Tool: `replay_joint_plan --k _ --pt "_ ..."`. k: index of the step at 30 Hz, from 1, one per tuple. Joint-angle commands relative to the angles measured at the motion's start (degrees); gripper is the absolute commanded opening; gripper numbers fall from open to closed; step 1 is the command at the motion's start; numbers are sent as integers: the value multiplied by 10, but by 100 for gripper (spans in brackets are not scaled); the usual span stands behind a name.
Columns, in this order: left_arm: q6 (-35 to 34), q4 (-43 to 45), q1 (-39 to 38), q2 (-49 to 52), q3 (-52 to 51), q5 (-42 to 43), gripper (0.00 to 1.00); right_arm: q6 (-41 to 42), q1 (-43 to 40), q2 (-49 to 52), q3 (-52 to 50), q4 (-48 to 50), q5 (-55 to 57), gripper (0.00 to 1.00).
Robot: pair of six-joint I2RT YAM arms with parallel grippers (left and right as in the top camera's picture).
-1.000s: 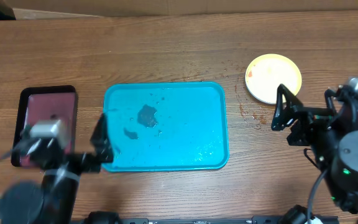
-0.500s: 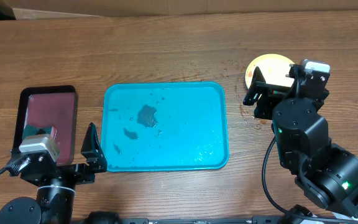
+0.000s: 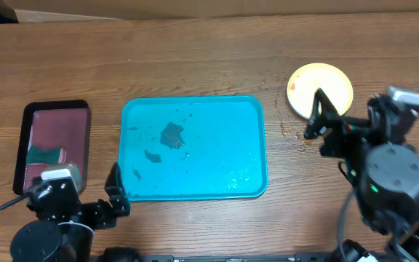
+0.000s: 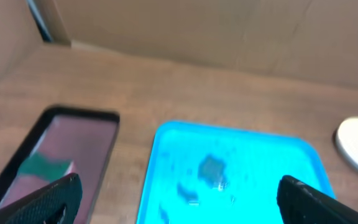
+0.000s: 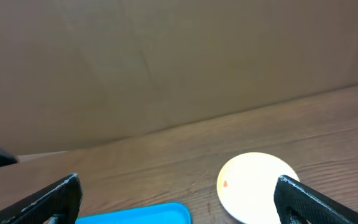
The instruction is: Clean dirty plates on tray and stack at the side
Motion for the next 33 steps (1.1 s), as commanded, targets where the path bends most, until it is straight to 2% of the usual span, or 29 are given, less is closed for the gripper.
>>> replay_joint_plan --k 1,7,16,24,33 --pt "-4 -41 -3 2 2 -7 100 0 0 -25 2 -15 -32 100" --pt "-5 -146 -3 1 2 -7 100 0 0 -26 2 -24 -32 100" --pt "-4 -146 -3 2 2 -7 100 0 0 -27 2 -28 -32 100" --pt "-4 -146 -3 2 2 -7 100 0 0 -27 2 -113 -33 100" --pt "-4 -146 -3 2 2 -7 100 0 -1 -27 -7 -162 -86 100"
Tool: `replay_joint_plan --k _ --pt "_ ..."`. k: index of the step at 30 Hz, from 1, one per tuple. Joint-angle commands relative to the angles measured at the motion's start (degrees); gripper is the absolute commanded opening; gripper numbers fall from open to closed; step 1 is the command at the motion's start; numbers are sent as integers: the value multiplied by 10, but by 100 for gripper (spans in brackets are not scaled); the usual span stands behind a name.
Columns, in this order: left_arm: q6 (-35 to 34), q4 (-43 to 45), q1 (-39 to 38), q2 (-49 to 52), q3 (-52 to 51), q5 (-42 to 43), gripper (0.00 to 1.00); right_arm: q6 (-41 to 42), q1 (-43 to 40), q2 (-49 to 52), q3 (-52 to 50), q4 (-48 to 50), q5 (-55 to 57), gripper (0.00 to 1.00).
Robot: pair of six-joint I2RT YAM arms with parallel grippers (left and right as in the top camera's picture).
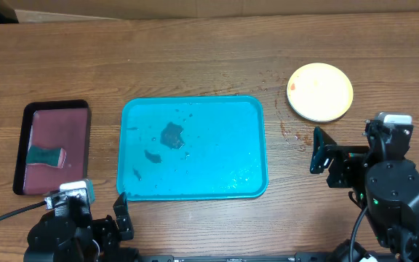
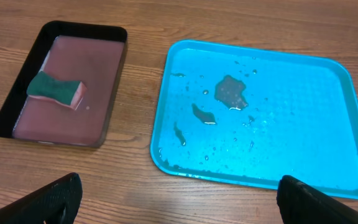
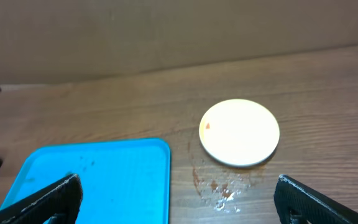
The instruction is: Clean dirty plates on tray and stack at the side
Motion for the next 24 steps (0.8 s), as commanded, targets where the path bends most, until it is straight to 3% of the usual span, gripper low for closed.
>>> replay_joint_plan --k 1,8,16,24 --pt "-4 1 -3 2 2 -7 100 0 -2 -3 -12 0 -22 100" --pt "-4 1 -3 2 2 -7 100 0 -76 -20 -128 67 -54 100" --pt "-4 1 -3 2 2 -7 100 0 -221 -112 -350 306 -188 100" --pt "-4 1 -3 2 2 -7 100 -51 -271 -231 -551 534 -246 100"
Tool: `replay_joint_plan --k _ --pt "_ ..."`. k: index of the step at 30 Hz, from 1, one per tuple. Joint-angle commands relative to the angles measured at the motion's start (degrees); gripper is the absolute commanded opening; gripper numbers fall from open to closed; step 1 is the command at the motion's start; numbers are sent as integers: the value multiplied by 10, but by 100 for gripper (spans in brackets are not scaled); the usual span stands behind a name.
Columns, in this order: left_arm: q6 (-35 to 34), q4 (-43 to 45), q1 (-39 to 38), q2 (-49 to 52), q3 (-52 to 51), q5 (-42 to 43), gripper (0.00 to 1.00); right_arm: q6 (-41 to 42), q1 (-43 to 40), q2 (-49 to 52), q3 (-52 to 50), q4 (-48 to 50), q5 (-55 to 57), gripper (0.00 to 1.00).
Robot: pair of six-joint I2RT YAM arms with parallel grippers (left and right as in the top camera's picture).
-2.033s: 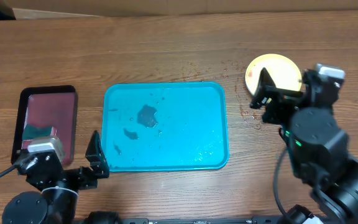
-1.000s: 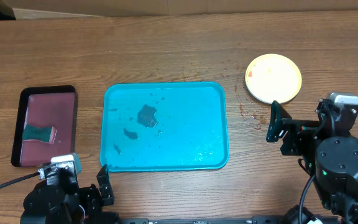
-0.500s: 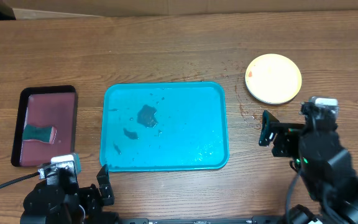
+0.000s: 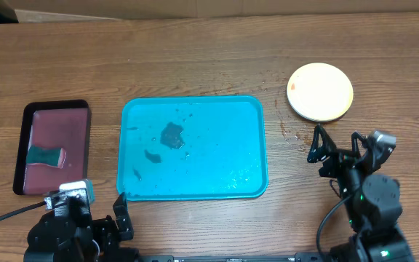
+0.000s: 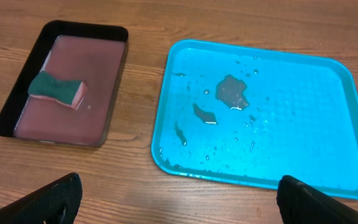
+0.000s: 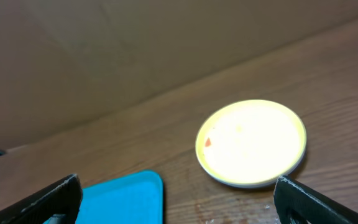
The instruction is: Clean dirty plates on tray and stack at the side
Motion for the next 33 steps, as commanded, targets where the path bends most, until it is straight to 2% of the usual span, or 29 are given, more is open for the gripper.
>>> replay_joint_plan --k 1,9,15,21,28,33 --pt "-4 2 -3 1 2 -5 100 -33 -11 -48 -67 47 -39 100" --pt "-4 2 -3 1 2 -5 100 -55 -29 -169 -173 142 -51 100" --pt "-4 2 -3 1 2 -5 100 -55 -62 -233 -210 155 -70 100" --pt "-4 2 -3 1 2 -5 100 -60 -88 -244 -210 171 -74 100" --pt "-4 2 -3 1 2 -5 100 -114 -92 -244 -210 171 -74 100" --pt "-4 2 -3 1 2 -5 100 -132 -92 -244 -210 97 -66 100"
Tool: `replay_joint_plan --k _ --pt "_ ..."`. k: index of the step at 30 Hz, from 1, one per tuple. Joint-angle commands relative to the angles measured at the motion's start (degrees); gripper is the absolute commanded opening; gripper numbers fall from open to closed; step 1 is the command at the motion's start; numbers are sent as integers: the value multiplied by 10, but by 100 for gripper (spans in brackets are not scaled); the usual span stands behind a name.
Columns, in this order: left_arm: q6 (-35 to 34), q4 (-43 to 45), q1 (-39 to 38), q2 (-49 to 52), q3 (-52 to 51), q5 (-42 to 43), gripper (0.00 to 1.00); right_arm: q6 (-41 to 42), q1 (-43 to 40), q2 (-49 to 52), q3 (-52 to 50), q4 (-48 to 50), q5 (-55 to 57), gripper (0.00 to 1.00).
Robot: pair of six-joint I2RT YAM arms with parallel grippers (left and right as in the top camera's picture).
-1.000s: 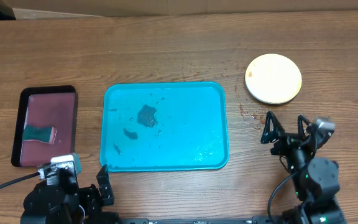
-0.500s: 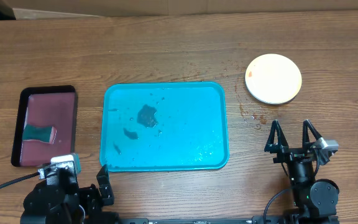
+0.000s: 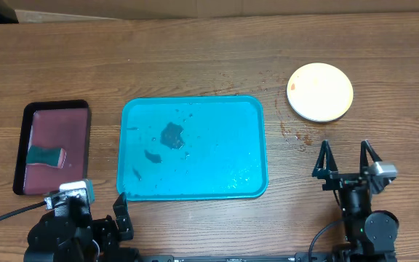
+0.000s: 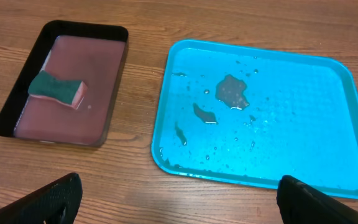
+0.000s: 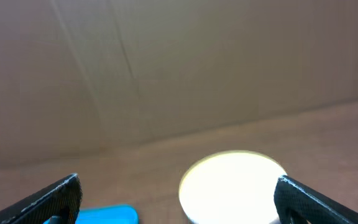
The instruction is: Clean dirty plates on tray and stack at the side
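A pale yellow plate (image 3: 320,92) with a small orange speck lies on the table to the right of the blue tray (image 3: 224,138). The tray (image 4: 291,124) holds only puddles and drops of water. My right gripper (image 3: 344,161) stands open near the front edge, well short of the plate (image 5: 232,183) and pointing at it, nothing between its fingers (image 5: 55,200). At the tray's front left corner my left gripper (image 4: 179,208) is open and empty, looking down over tray and basin.
A black basin (image 3: 26,124) with reddish water stands at the far left, a green sponge (image 3: 46,156) lying in it. Small wet specks (image 3: 297,135) mark the wood between tray and plate. A cardboard wall (image 5: 166,62) rises behind the table.
My right arm has drawn back toward the front edge and now points straight away, its open gripper farther from the plate. The left arm, tray, plate and sponge have not moved.
My right gripper was open right beside the plate and my left gripper was low beside the basin. Then both arms stood farther back near the front edge, grippers open. The right arm has since settled further back; the plate stayed put.
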Motion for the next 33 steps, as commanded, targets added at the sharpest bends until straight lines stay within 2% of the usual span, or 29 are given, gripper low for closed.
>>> replay_joint_plan --k 1,33 --pt "-4 2 -3 1 2 -5 100 -21 -4 -6 -6 -49 4 100" --pt "-4 2 -3 1 2 -5 100 2 -4 -6 -6 -53 -24 100"
